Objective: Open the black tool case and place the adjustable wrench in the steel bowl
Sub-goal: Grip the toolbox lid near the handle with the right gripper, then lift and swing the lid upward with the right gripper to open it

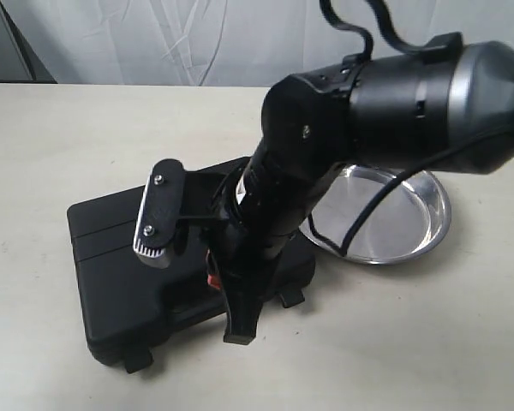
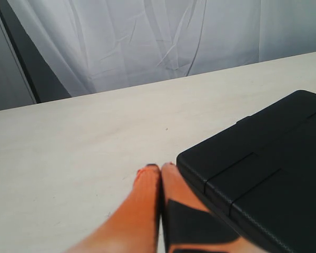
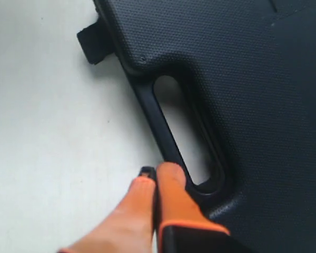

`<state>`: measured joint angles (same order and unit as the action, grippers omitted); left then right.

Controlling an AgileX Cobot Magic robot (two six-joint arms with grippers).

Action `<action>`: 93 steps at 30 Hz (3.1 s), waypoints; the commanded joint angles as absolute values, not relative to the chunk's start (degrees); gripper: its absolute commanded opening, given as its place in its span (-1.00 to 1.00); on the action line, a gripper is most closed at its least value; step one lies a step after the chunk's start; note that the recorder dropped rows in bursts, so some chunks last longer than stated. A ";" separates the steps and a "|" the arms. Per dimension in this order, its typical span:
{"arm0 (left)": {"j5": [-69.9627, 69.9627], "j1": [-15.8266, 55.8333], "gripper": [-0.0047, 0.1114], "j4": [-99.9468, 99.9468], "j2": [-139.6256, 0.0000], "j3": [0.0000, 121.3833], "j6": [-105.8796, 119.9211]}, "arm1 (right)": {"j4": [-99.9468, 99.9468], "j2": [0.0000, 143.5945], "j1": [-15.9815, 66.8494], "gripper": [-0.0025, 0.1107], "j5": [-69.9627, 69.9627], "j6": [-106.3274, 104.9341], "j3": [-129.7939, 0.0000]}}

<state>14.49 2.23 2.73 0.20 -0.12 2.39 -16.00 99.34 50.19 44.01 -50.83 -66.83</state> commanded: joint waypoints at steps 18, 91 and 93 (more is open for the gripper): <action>13.68 2.44 -0.91 2.66 0.00 0.00 2.19 | -14.05 108.96 50.41 -0.31 38.66 -51.61 -67.05; 13.68 2.44 -0.91 2.66 0.00 0.00 2.19 | 10.78 103.89 47.76 -0.97 16.72 -50.31 -84.46; 13.68 2.44 -0.91 2.66 0.00 0.00 2.19 | 10.86 105.15 46.59 -0.97 14.39 -50.31 -84.46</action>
<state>14.49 2.23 2.73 0.20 -0.12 2.39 9.50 104.66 48.41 22.94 -50.32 -83.84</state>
